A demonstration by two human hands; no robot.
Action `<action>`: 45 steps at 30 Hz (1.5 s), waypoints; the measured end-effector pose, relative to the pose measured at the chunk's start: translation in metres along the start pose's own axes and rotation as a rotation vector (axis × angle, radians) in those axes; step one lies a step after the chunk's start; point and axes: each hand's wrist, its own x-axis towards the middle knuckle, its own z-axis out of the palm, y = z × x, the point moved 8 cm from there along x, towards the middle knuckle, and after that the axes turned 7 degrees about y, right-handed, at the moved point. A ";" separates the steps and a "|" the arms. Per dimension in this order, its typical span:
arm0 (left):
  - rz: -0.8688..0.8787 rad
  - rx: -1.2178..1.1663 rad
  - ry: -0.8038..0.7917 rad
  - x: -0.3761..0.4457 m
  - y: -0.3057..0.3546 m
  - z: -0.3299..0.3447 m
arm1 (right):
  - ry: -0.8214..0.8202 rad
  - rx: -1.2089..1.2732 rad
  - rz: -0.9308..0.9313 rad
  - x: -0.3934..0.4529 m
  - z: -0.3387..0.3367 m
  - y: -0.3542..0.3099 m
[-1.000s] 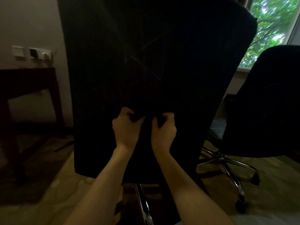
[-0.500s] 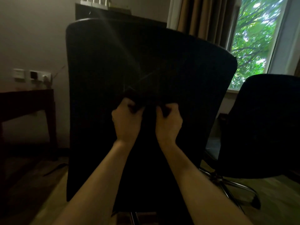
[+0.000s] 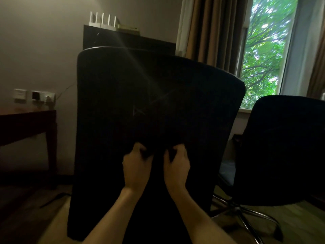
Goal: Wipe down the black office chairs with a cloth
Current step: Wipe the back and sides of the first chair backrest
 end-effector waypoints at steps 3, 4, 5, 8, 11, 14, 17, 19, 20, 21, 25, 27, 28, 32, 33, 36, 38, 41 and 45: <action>0.013 -0.016 0.011 -0.002 0.008 -0.001 | -0.008 -0.001 -0.006 0.003 -0.002 0.000; 0.024 -0.034 0.029 0.005 0.020 -0.004 | 0.016 0.002 -0.031 0.014 -0.006 -0.009; 0.041 -0.051 0.055 0.016 0.036 -0.008 | 0.052 0.020 -0.073 0.027 -0.012 -0.022; 0.159 -0.096 0.151 0.054 0.096 -0.024 | 0.164 0.131 -0.177 0.075 -0.033 -0.067; 0.248 -0.139 0.177 0.084 0.153 -0.039 | 0.199 0.269 -0.207 0.118 -0.049 -0.105; 0.357 -0.128 0.223 0.093 0.193 -0.053 | 0.293 0.261 -0.317 0.132 -0.065 -0.131; 0.383 -0.105 0.213 0.087 0.187 -0.053 | 0.269 0.266 -0.344 0.112 -0.058 -0.126; 0.296 -0.064 0.155 0.079 0.156 -0.044 | 0.186 0.196 -0.288 0.093 -0.041 -0.106; 0.235 -0.037 0.131 0.073 0.134 -0.038 | 0.131 0.137 -0.250 0.083 -0.032 -0.093; 0.179 -0.015 0.113 0.064 0.113 -0.034 | 0.084 0.080 -0.225 0.072 -0.023 -0.081; 0.111 -0.032 0.093 0.044 0.079 -0.030 | 0.049 0.065 -0.251 0.053 -0.017 -0.066; 0.160 -0.068 0.126 0.056 0.095 -0.035 | 0.116 0.118 -0.317 0.067 -0.026 -0.082; 0.198 -0.092 0.159 0.065 0.108 -0.040 | 0.162 0.159 -0.353 0.076 -0.034 -0.094; 0.344 -0.223 0.290 0.095 0.173 -0.073 | 0.261 0.256 -0.493 0.113 -0.057 -0.158; 0.366 -0.236 0.305 0.101 0.186 -0.081 | 0.292 0.249 -0.528 0.118 -0.060 -0.173; 0.364 -0.184 0.301 0.115 0.201 -0.094 | 0.368 0.169 -0.575 0.121 -0.061 -0.198; 0.341 -0.106 0.278 0.119 0.192 -0.095 | 0.361 0.104 -0.569 0.115 -0.051 -0.193; 0.254 -0.041 0.206 0.114 0.147 -0.082 | 0.268 -0.006 -0.531 0.091 -0.021 -0.156; 0.033 0.048 0.003 0.076 0.060 -0.054 | 0.112 -0.184 -0.390 0.043 0.016 -0.095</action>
